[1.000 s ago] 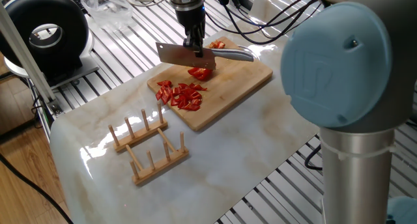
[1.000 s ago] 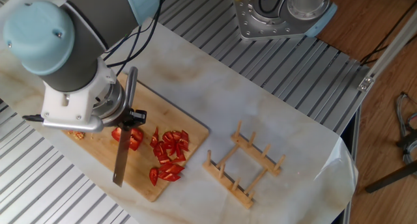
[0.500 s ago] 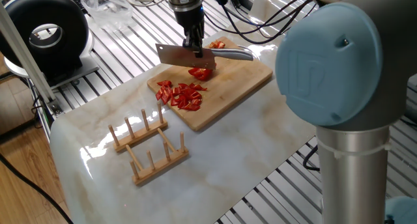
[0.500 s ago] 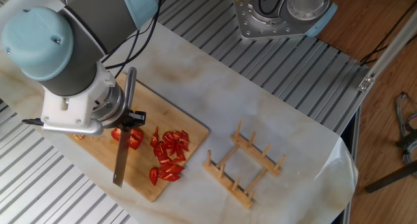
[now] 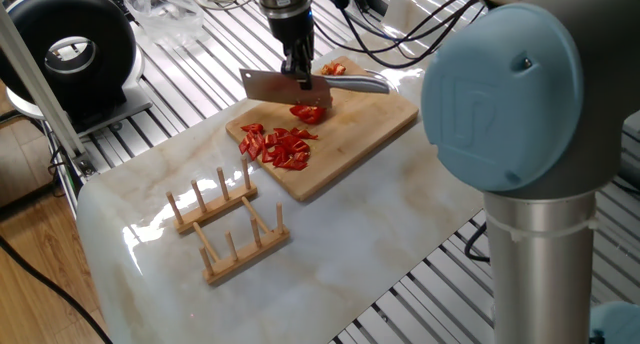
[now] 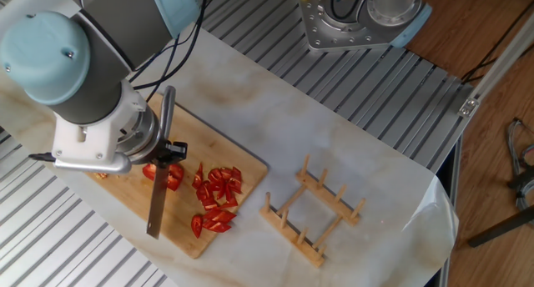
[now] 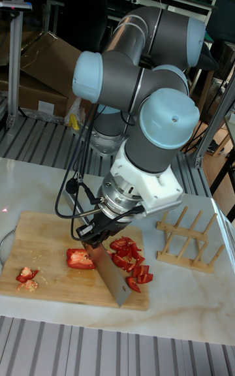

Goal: Chop the chili peppers

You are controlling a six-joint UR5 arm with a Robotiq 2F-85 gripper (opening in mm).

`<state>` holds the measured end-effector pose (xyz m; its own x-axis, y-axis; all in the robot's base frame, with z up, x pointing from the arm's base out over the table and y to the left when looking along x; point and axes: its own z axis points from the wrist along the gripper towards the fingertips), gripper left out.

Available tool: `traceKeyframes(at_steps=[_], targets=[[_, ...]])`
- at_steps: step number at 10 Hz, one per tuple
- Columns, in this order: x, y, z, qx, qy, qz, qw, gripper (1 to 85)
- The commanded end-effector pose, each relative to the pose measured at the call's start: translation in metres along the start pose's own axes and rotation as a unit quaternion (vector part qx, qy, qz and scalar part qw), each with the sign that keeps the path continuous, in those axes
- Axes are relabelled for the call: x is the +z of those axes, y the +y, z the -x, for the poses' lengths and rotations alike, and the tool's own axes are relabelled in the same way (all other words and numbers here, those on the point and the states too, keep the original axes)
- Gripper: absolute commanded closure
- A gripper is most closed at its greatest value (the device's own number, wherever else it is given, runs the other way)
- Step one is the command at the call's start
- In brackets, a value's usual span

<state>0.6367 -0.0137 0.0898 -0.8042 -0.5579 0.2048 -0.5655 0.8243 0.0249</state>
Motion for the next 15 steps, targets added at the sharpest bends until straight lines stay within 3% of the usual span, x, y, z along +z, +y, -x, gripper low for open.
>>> traceKeyframes(at_steps=[1, 6, 11, 15], targets=[[0.003, 0.001, 0.001, -0.001, -0.006, 0.01, 0.9999, 84.3], [0.005, -0.002, 0.003, 0.004, -0.015, 0.007, 0.9999, 84.3], [0.013, -0.001, 0.004, 0.003, -0.023, 0.02, 0.9995, 84.3], [0.013, -0.002, 0.006, 0.004, -0.025, 0.015, 0.9996, 84.3]])
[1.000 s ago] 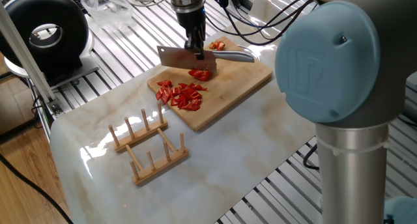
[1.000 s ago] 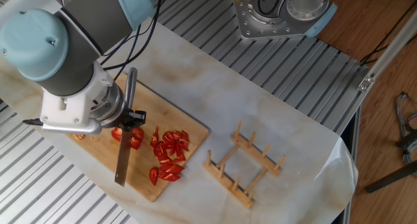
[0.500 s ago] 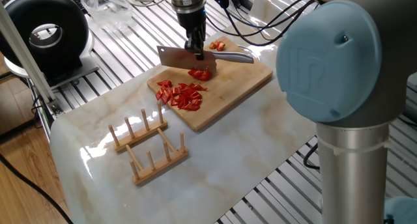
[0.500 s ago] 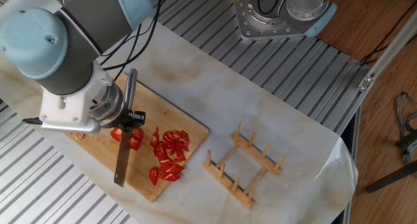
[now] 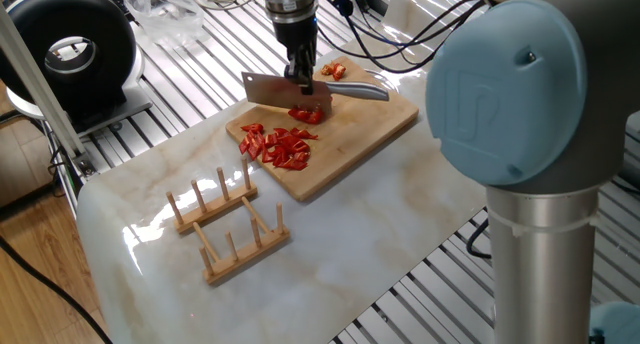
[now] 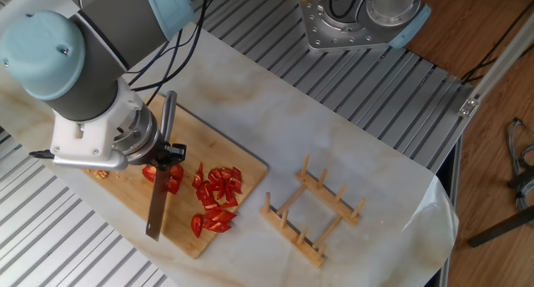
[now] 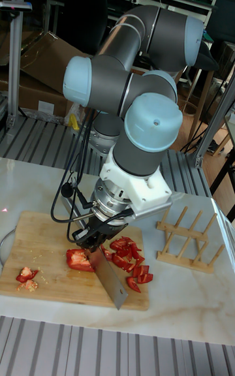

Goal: Chop the chili peppers

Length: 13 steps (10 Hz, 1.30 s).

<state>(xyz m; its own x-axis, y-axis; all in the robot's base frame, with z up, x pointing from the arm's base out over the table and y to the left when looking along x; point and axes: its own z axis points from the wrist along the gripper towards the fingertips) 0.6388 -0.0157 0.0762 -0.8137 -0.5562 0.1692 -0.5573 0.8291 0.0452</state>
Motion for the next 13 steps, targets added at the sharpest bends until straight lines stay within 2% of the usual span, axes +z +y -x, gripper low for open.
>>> traceKeyframes(at_steps=[1, 4, 13], targets=[[-0.0008, -0.0021, 0.0025, -0.006, -0.01, -0.003, 0.9999, 84.3], [0.0038, -0.0012, 0.0042, -0.005, -0.031, 0.009, 0.9995, 84.3], [0.007, -0.006, -0.0012, -0.012, -0.036, -0.001, 0.9993, 84.3]])
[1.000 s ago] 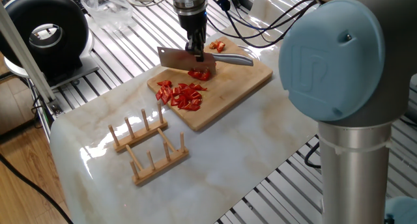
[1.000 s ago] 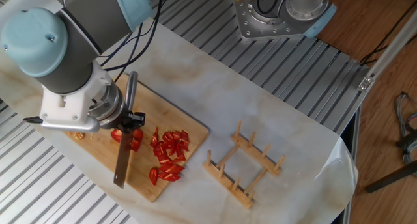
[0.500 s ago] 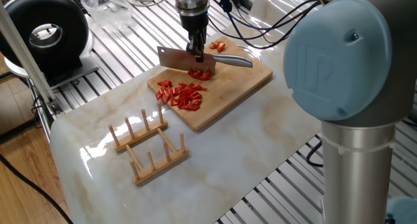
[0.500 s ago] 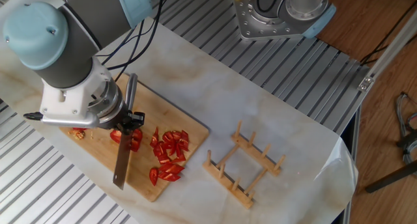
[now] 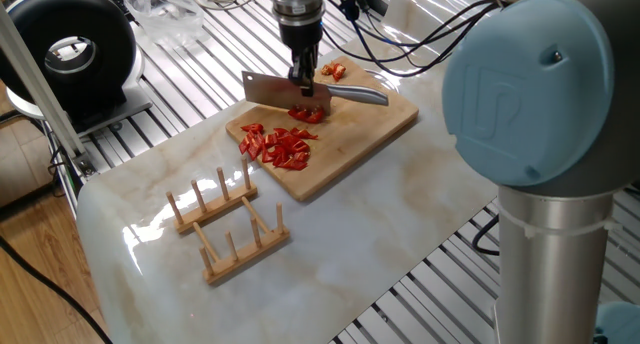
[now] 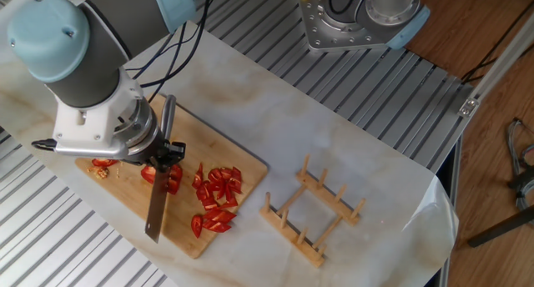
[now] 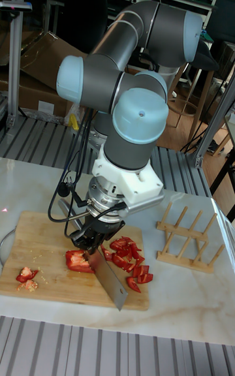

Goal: Chop the chili peppers

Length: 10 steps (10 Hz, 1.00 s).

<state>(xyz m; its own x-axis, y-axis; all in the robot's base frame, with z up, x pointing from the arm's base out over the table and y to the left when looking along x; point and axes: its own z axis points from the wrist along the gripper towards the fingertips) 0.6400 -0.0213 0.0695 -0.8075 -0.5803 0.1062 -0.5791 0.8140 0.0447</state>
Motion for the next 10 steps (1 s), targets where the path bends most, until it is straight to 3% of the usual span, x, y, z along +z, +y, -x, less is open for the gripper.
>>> traceKeyframes(at_steps=[1, 5, 7, 10], targets=[[0.0, -0.001, 0.0, -0.001, -0.006, -0.001, 1.0, 84.3], [0.005, 0.0, 0.001, 0.003, 0.0, -0.003, 1.0, 84.3], [0.01, 0.003, 0.004, 0.005, -0.016, 0.009, 0.9998, 84.3], [0.013, 0.0, 0.001, 0.009, -0.013, 0.014, 0.9998, 84.3]])
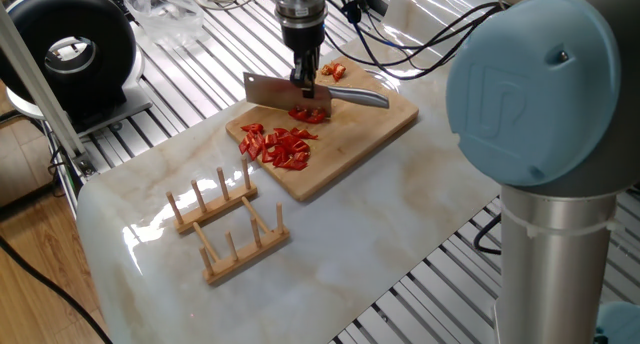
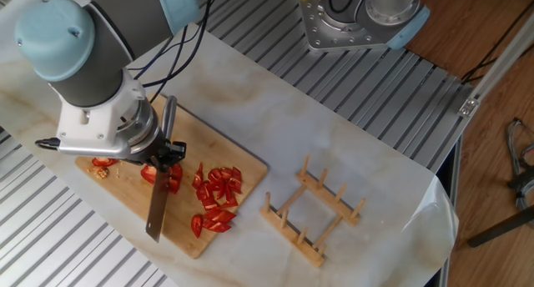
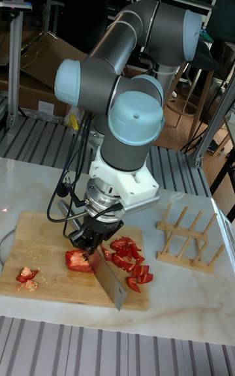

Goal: Chop the chili peppers

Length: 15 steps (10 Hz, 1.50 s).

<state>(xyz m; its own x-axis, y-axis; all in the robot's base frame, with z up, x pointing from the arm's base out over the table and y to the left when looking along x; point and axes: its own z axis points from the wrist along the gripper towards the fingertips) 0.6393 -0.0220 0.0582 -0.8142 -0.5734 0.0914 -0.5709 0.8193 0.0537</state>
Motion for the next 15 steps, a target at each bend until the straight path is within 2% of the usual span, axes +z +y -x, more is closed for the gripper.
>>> traceKeyframes(at_steps=[1, 5, 7, 13, 15], targets=[[0.001, 0.0, 0.001, 0.004, -0.009, 0.016, 0.9998, 84.3], [-0.002, -0.008, -0.005, 0.004, -0.006, 0.021, 0.9998, 84.3], [0.003, -0.006, 0.001, 0.011, 0.003, 0.027, 0.9996, 84.3], [-0.006, -0.011, 0.008, 0.012, -0.004, 0.023, 0.9997, 84.3], [-0.009, -0.014, 0.008, 0.019, -0.007, 0.013, 0.9997, 84.3]])
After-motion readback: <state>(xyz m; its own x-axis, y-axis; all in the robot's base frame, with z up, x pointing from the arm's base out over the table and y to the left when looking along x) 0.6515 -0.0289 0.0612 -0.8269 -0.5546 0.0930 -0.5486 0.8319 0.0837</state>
